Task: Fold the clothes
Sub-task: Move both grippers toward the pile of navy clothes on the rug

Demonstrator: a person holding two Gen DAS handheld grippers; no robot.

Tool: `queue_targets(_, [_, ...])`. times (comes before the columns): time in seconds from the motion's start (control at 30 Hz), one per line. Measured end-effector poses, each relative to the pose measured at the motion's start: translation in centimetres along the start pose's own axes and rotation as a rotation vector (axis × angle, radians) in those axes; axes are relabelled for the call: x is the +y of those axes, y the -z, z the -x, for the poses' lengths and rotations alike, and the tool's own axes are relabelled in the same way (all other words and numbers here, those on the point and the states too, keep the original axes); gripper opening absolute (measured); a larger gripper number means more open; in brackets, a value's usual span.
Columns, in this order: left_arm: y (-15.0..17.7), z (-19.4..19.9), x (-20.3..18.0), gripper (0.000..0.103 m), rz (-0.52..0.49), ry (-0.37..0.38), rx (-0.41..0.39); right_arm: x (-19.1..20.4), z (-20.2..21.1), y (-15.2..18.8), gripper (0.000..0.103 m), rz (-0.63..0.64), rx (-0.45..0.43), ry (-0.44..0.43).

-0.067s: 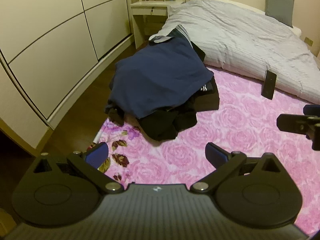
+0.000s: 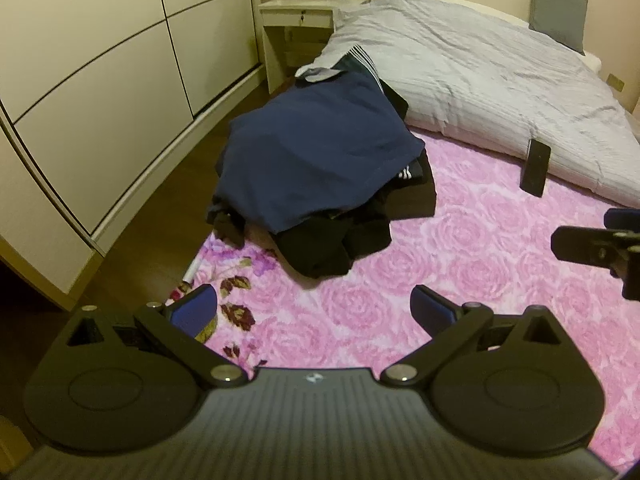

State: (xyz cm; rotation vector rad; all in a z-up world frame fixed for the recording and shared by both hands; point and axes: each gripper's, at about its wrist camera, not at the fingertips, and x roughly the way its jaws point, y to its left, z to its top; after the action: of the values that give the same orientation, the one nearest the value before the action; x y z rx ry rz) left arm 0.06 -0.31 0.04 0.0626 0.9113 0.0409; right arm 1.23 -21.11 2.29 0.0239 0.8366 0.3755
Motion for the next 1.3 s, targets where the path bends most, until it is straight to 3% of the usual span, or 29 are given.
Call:
queue_targets(0.1, [0.9,0.5,-0.6,0.101,0.009,-0.003,-0.035,-0.1,0.0,0.0,0.092,0.002,0.001,-0.001])
queue_targets(0.37, [0.2,-0.3,0.5,0.101,0.033,0.036,0.019,0.1,-0.1,0.5,0.092,0.007,-0.002,-0.001])
queue_targets(1.3, [1.5,1.1,0.0,0.101,0.024,0.057,0.005,0.4,0.8,0.8,0.092,0.023,-0.002,0.0])
